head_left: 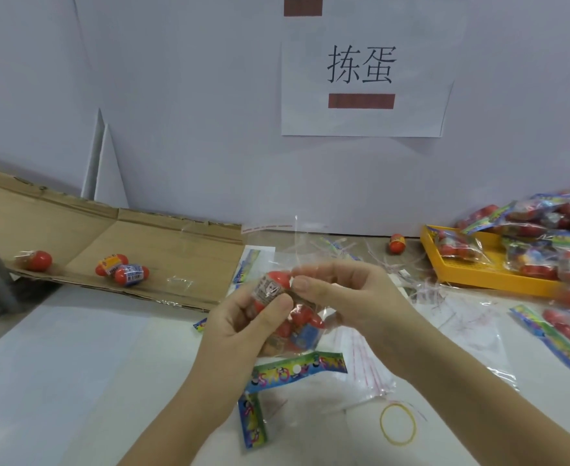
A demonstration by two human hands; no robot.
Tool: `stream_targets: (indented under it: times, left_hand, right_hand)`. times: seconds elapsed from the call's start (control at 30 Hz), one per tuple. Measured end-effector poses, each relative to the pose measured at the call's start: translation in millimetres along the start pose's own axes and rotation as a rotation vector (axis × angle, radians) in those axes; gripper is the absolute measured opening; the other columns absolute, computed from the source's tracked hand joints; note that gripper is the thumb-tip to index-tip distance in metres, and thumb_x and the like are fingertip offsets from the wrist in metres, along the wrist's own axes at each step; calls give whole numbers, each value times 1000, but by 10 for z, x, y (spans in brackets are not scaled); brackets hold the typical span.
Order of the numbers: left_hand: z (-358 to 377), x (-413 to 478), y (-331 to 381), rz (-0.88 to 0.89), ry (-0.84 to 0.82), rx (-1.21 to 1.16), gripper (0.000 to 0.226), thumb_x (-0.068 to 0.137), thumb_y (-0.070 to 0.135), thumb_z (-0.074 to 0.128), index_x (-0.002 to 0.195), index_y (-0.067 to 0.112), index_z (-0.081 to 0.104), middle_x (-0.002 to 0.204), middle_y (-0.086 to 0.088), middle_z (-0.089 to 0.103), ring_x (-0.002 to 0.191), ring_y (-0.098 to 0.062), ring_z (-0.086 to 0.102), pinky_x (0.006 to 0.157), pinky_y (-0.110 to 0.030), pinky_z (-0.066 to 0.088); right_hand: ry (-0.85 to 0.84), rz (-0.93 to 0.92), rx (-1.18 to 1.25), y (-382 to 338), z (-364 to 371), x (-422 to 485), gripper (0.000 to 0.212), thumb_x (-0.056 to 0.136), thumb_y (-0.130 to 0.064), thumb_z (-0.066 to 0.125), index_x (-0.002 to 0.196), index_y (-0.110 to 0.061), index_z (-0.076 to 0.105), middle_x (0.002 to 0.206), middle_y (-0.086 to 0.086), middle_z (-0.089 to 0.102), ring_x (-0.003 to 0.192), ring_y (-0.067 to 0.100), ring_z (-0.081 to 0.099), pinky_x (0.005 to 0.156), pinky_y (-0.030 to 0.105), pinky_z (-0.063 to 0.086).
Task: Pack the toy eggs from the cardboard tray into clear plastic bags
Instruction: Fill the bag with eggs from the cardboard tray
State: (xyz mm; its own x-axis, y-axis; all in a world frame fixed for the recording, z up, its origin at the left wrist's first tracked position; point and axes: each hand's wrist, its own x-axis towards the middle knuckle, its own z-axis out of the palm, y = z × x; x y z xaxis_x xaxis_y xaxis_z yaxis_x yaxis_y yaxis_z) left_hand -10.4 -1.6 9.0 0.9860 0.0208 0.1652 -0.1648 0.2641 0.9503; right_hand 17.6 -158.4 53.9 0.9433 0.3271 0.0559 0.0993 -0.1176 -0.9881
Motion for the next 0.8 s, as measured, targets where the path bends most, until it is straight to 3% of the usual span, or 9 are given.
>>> stream_targets:
  times: [0.1, 0.2, 0.43, 0.63, 0.8]
  left_hand:
    - [0, -5, 0, -8, 48, 15, 31, 60, 51, 71, 77, 26, 78, 74, -6, 72, 65, -21, 67, 60, -34, 58]
    - [15, -13, 19, -20, 96, -12, 31, 59, 49, 70, 75, 24, 79, 75, -8, 75, 63, -19, 70, 55, -28, 58]
    - [22, -4, 53, -82, 169, -194, 43, 54, 41, 75, 91, 18, 79, 89, -12, 76, 71, -22, 74, 53, -28, 56]
    - [29, 0, 53, -94, 220, -198, 27, 60, 36, 72, 81, 22, 81, 80, -7, 76, 63, -14, 72, 48, -23, 53]
    - [6, 7, 41, -31, 243, -169, 23, 70, 35, 67, 86, 26, 80, 87, -4, 77, 74, -14, 74, 56, -23, 56]
  right_hand:
    - [46, -14, 55, 34, 17, 5, 38, 59, -44, 79, 88, -19, 77, 87, 8, 74, 72, 20, 69, 59, 33, 54]
    - [45, -28, 47, 49, 39, -7, 36, 57, -49, 78, 82, -23, 77, 79, 2, 73, 65, 12, 66, 51, 23, 48]
    - [71, -88, 227, 116, 50, 46, 42, 55, -44, 77, 90, -21, 74, 81, -2, 74, 69, 8, 67, 60, 21, 54]
    - [176, -97, 189, 185, 22, 71, 20, 70, -31, 71, 82, -16, 75, 80, 6, 74, 66, 15, 66, 60, 23, 55]
    - [185, -104, 158, 211, 33, 68, 6, 84, -16, 68, 86, -12, 72, 76, 3, 73, 63, 12, 65, 59, 22, 54]
